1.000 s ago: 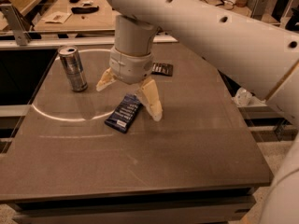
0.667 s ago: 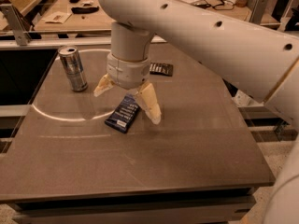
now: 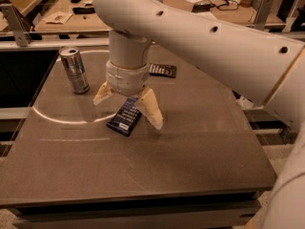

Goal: Pick rxbar blueberry

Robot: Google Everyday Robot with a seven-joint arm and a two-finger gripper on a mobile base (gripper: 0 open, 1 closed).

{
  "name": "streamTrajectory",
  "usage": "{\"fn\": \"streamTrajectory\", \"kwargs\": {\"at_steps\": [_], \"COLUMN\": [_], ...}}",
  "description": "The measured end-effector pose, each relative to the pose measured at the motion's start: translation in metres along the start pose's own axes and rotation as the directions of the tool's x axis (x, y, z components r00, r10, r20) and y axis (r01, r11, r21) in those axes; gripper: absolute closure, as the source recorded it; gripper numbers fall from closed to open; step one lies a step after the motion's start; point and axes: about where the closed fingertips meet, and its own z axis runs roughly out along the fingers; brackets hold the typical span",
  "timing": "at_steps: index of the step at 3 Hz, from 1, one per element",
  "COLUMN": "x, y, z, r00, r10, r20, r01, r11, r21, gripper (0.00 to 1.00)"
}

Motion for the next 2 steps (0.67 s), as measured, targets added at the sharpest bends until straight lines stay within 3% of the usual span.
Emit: {"fn": "streamTrajectory", "kwargs": {"at_steps": [1, 2], "x": [0.0073, 0.0125], "y": [-0.0017, -0.0048], "z": [0.0015, 0.0055], "r00": [1.0, 0.998], "r10": [-0.019, -0.055], "r20": [-0.007, -0.018], "r01": [0.019, 0.055], "r11": [0.9998, 0.9983], "r21": [-0.006, -0.017], "gripper": [0.0, 0.17]}}
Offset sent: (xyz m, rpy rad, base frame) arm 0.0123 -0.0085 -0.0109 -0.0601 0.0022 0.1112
